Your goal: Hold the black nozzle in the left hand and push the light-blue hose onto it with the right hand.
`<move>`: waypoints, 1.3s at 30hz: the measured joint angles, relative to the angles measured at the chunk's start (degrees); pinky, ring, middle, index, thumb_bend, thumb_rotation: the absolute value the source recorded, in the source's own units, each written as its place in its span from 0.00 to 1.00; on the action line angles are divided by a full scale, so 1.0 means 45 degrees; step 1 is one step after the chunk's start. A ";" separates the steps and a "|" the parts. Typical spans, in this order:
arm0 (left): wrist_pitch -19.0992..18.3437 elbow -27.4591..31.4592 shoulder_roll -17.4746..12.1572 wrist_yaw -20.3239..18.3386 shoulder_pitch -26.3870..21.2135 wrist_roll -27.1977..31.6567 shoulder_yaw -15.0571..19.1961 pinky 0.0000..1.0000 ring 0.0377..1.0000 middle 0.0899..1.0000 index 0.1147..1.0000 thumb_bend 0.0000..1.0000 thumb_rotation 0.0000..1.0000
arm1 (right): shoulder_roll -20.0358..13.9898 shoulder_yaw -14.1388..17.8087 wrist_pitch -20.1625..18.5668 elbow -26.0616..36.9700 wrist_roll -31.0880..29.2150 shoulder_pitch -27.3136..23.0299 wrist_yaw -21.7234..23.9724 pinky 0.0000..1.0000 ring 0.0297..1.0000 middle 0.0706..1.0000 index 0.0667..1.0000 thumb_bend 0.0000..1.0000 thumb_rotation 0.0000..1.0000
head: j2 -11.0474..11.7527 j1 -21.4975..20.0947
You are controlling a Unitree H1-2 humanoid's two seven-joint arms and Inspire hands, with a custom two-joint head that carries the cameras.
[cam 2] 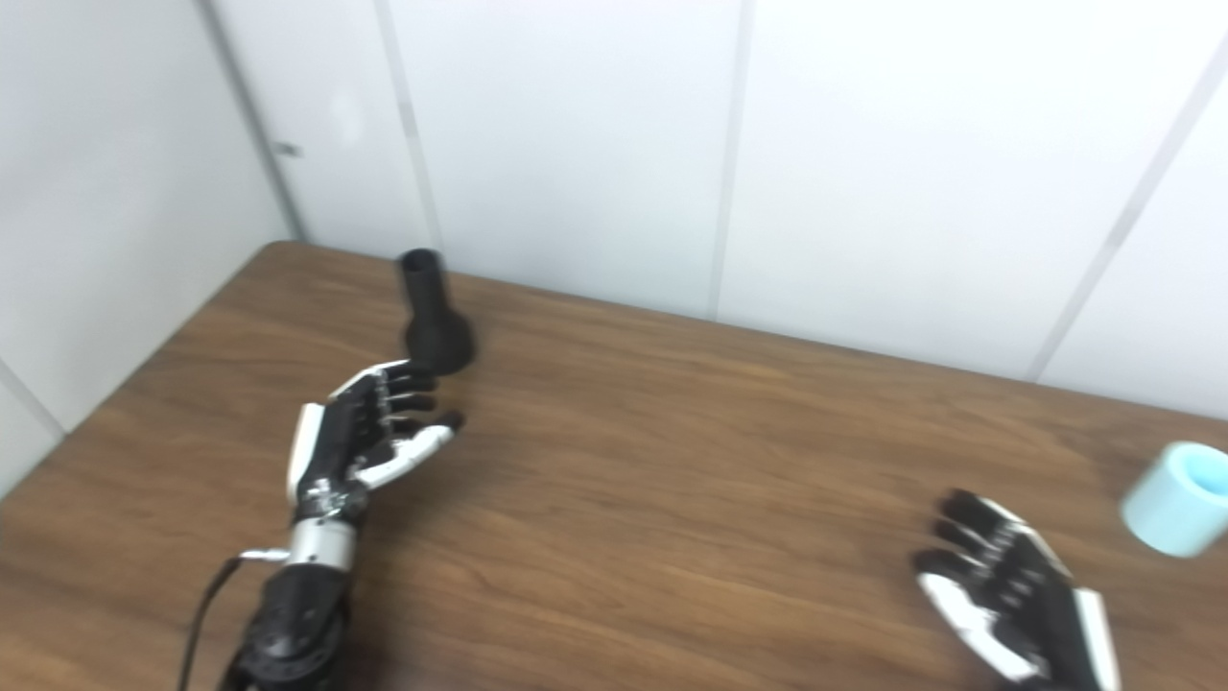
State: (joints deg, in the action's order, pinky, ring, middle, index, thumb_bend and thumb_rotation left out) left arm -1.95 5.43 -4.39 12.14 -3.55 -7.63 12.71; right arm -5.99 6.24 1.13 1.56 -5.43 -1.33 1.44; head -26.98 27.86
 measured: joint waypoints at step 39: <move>-0.1475 -0.1784 -0.0226 0.2003 -0.2218 -0.1742 -0.0237 0.78 0.86 0.87 0.86 0.92 0.22 | -0.0558 0.0366 -0.0206 -0.0382 0.0153 -0.0359 0.0060 0.45 0.57 0.58 0.54 0.47 0.50 | 0.0801 0.1290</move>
State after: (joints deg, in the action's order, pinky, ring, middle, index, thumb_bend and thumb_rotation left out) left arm -8.59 -2.59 -5.41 21.16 -13.53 -15.47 11.65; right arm -8.50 7.89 0.20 -0.16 -4.75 -2.95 1.71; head -23.38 33.66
